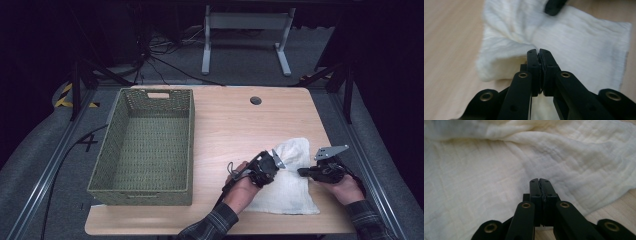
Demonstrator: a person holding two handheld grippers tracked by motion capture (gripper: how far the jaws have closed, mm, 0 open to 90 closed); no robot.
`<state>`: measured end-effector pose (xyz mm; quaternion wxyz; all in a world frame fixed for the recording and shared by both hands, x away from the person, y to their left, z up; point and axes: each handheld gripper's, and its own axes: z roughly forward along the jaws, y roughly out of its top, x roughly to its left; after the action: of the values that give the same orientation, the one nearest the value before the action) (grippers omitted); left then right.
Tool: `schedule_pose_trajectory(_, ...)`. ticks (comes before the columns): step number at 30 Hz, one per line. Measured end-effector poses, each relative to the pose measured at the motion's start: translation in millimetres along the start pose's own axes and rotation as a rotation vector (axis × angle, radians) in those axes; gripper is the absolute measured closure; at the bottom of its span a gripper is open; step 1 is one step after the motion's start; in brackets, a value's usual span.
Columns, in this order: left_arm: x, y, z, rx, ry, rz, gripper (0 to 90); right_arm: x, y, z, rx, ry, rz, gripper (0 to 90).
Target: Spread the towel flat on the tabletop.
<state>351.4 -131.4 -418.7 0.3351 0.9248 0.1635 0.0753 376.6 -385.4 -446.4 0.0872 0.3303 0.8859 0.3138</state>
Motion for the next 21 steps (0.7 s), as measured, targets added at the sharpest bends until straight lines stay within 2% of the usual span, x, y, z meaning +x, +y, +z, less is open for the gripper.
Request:
schedule_pose_trajectory(3,-8.6,-3.1,15.8,0.029,-0.051,0.008,86.7,-0.2,-0.1,-0.1,0.000,0.002,0.000,89.4)
schedule_pose_trajectory(5,-9.6,-4.6,18.1,0.020,-0.082,-0.003,85.5,-0.4,-0.2,-0.1,0.000,0.002,0.001,89.4)
schedule_pose_trajectory(6,-8.6,-4.4,15.5,0.018,-0.081,-0.003,83.4,-0.4,-0.3,-0.1,-0.001,0.002,0.000,89.4)
schedule_pose_trajectory(9,0.2,-3.5,-1.0,-0.031,-0.070,-0.020,80.4,-0.6,-0.3,-0.1,-0.001,0.003,0.000,89.4)
schedule_pose_trajectory(12,18.3,-6.9,-24.2,-0.080,-0.007,-0.062,78.3,-1.3,-0.7,-0.1,-0.004,0.006,0.002,89.4)
schedule_pose_trajectory(15,37.9,-15.5,-36.0,-0.090,0.037,-0.120,77.4,-1.3,-0.8,-0.1,-0.006,0.006,0.003,89.4)
schedule_pose_trajectory(17,46.6,-22.2,-35.0,-0.073,0.055,-0.145,76.1,-1.2,-0.4,-0.2,-0.001,0.007,0.001,89.4)
schedule_pose_trajectory(19,53.1,-29.9,-25.8,-0.050,0.038,-0.176,74.1,-1.5,-0.5,-0.1,-0.003,0.009,0.003,89.4)
schedule_pose_trajectory(21,56.4,-33.5,-14.1,-0.031,0.035,-0.186,71.2,-1.6,-0.4,-0.1,-0.002,0.010,0.002,89.4)
